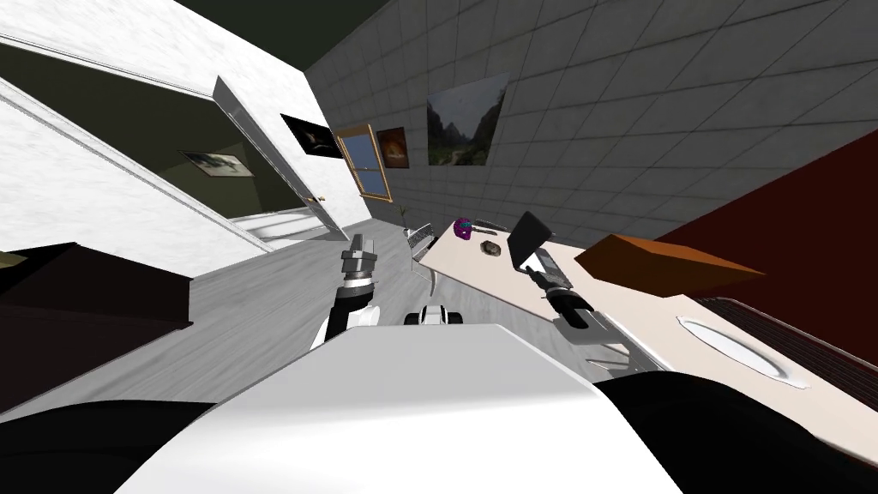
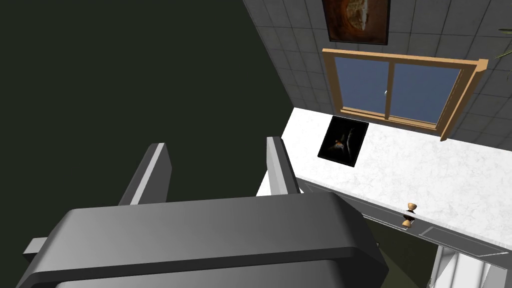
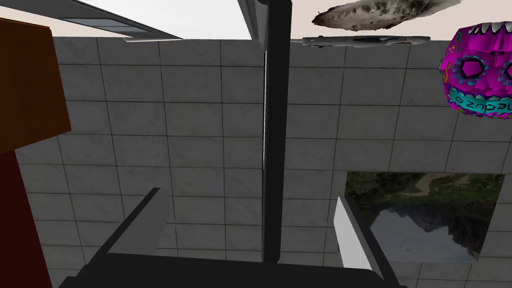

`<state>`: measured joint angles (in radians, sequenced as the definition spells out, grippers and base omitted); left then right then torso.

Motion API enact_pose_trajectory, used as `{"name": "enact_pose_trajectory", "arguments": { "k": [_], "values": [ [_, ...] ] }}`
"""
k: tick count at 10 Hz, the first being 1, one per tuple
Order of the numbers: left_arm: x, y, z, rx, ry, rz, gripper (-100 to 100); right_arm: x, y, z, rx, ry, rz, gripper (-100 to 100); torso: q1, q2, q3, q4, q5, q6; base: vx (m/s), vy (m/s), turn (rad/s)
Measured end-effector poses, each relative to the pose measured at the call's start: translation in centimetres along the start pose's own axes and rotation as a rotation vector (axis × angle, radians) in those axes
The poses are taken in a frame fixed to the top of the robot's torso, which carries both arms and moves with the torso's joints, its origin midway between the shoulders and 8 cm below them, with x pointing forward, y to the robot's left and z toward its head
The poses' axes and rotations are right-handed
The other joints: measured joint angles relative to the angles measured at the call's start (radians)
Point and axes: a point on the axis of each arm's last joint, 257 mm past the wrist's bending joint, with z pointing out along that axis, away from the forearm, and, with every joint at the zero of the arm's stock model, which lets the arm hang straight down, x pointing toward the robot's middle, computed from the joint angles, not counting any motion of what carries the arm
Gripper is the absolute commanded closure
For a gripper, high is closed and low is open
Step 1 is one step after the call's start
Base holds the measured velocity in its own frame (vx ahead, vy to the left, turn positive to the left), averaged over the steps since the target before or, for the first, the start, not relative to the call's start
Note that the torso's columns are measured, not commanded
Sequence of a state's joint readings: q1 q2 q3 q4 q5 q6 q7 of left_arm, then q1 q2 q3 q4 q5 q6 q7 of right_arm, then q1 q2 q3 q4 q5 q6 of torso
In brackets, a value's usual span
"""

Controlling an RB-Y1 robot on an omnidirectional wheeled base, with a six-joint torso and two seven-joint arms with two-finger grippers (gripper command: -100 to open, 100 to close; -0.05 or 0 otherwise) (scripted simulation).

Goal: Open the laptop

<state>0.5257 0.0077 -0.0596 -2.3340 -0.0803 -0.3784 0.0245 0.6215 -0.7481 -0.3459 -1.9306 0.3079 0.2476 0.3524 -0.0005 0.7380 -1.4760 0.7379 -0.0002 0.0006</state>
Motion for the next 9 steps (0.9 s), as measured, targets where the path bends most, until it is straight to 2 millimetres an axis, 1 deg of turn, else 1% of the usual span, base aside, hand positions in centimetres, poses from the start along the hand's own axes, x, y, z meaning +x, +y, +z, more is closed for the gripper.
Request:
{"name": "enact_pose_trajectory", "arguments": {
  "k": [1,2,3,4,5,6,7,9],
  "values": [
    [0.0,0.0,0.0,0.000,0.000,0.000,0,-0.5,-2.0,0.1,0.030,0.005,-0.041,-100,0.000,0.001,0.000,0.000,0.000,-0.001,0.013,0.032,0.068],
    [0.0,0.0,0.0,0.000,0.000,0.000,0,-0.7,-2.4,0.3,0.046,0.005,-0.059,-100,0.000,0.001,0.001,0.000,0.000,0.000,0.013,0.043,0.140],
    [0.0,0.0,0.0,0.000,0.000,0.000,0,-1.1,-3.5,0.7,0.074,0.008,-0.097,-100,0.001,0.000,0.000,0.000,0.000,-0.001,0.031,0.044,0.193],
    [0.0,0.0,0.0,0.000,0.000,0.000,0,-1.8,-5.1,0.8,0.115,0.011,-0.145,-100,0.001,-0.001,0.000,0.000,0.000,-0.001,0.033,0.032,0.080],
    [0.0,0.0,0.0,0.000,0.000,0.000,0,-2.0,-6.1,0.8,0.139,0.013,-0.169,-100,0.000,-0.001,0.000,0.000,0.000,0.000,0.030,0.051,0.137],
    [0.0,0.0,0.0,0.000,0.000,0.000,0,-2.3,-7.8,1.1,0.168,0.015,-0.203,-100,0.001,0.000,0.000,0.000,0.000,-0.001,0.030,0.059,0.186],
    [0.0,0.0,0.0,0.000,0.000,0.000,0,-3.2,-9.1,1.5,0.200,0.014,-0.246,-100,0.001,0.000,0.000,0.000,0.001,-0.001,0.027,0.059,0.182],
    [0.0,0.0,0.0,0.000,0.000,0.000,0,-5.2,-12.0,1.6,0.276,0.012,-0.330,-100,0.001,0.000,0.000,0.000,0.000,0.000,0.038,0.058,0.142]
  ]
}}
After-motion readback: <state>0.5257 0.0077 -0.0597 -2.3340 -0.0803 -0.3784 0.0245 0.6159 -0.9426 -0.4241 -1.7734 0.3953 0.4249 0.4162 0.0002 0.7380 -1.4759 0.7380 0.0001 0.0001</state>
